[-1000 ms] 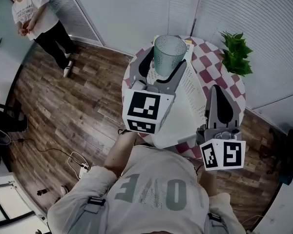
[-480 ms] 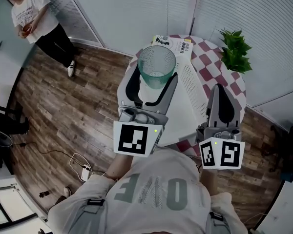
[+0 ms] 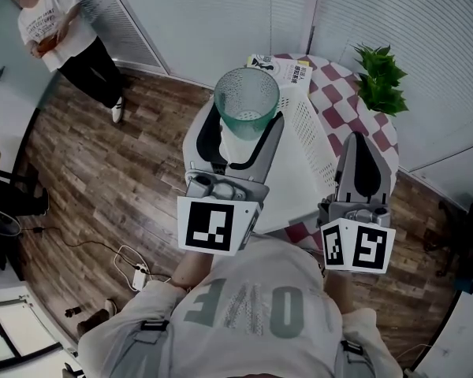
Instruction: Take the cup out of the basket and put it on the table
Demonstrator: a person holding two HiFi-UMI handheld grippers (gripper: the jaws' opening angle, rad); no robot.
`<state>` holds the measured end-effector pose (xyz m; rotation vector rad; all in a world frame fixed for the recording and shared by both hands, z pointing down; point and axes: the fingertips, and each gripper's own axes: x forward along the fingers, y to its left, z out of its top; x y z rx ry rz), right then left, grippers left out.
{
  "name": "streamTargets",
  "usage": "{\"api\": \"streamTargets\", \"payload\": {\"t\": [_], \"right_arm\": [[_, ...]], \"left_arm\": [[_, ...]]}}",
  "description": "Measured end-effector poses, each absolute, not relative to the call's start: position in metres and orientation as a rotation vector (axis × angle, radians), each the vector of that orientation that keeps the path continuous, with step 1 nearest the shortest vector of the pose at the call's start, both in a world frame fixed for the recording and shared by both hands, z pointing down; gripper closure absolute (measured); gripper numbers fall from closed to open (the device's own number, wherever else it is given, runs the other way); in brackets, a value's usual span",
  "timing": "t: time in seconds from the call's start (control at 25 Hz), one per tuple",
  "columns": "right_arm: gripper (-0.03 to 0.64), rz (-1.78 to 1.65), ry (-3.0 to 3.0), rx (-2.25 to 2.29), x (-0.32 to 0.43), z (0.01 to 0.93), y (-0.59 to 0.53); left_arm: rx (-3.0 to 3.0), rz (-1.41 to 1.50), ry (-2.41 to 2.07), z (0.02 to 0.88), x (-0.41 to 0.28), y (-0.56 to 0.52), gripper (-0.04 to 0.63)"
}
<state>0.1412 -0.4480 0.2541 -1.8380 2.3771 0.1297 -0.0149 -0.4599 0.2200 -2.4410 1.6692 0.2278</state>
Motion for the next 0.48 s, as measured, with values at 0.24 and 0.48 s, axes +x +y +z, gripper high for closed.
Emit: {"api": "streamTargets", "payload": {"t": [0.24, 0.48], "right_arm": [[0.606, 0.142, 2.38, -1.849, 0.1391, 0.254, -0.4447], [0.606, 0.148, 2.368, -1.872, 0.1413, 0.2554, -0.4453]], "left_arm": [[-2.442, 0.229, 1.685, 0.221, -0.0204, -0.4591, 0.267], [-2.451, 0.227, 1.678, 0.2256, -0.0199, -0.4601, 0.267]]}}
